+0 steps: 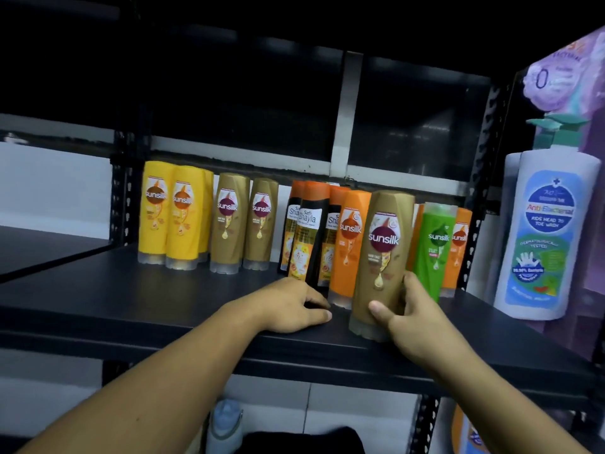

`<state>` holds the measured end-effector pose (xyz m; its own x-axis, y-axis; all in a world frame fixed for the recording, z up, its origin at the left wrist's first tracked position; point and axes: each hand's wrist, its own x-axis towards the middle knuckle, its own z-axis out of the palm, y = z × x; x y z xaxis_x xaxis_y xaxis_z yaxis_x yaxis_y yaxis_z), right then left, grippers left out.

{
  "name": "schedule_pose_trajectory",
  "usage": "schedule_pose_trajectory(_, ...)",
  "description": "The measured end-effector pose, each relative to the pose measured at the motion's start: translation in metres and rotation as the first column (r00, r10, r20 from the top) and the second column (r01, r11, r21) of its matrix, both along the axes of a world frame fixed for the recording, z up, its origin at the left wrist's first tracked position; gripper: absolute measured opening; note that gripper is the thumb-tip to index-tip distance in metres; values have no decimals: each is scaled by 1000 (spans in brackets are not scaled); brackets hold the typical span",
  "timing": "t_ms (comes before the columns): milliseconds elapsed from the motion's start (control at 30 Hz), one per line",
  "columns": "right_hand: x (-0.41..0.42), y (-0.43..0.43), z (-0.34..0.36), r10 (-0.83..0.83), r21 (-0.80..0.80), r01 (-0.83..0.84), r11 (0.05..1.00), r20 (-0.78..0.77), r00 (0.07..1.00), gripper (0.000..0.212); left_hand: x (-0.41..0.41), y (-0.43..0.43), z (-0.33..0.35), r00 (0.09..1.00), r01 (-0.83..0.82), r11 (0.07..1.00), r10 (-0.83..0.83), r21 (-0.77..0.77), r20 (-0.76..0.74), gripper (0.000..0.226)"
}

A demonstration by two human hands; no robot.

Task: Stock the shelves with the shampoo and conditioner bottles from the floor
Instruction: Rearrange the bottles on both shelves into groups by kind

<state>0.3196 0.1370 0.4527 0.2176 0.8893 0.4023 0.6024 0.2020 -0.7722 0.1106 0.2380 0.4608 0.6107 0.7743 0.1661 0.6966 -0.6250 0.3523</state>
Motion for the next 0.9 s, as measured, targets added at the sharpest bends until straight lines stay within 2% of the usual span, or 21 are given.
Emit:
schedule_pose_trajectory(200, -59, 32, -3, 108, 41, -108, 993, 16, 994, 50, -77, 5, 1, 993, -115, 993, 115, 3, -30, 41)
schedule_pose_trajectory(400, -130, 82, 9, 155, -28, -154, 988, 71, 985, 51, -136, 15, 2, 961, -271, 963, 271, 11, -56, 44)
schedule_pose_trajectory(467, -147, 99, 13, 141, -54, -138, 989, 66, 988, 51, -147, 24, 2, 943, -325, 943, 329, 65, -52, 40)
schedule_pose_trajectory(533, -159, 114, 17, 130, -76, -125, 989, 56, 990, 47, -153, 37, 2, 917, -396, 905, 398, 153, 19, 36)
schedule_pose_trajectory(600, -165, 128, 18, 110, -93, -104, 990, 68, 992, 48, -154, 53, 4, 870, -485, 851, 447, 204, 207, 33)
schedule_pose_trajectory(700, -170, 149, 17, 65, -98, -59, 993, 60, 996, 47, -144, 70, 10, 741, -591, 796, 470, 134, 479, 38)
schedule_pose_trajectory(800, -174, 164, 18, 17, -120, -10, 993, 57, 998, 44, -132, 81, 11, 676, -631, 770, 486, 94, 555, 53)
schedule_pose_trajectory(900, -177, 177, 22, 11, -141, -5, 990, 41, 999, 47, -127, 93, 15, 679, -617, 782, 469, 93, 565, 64)
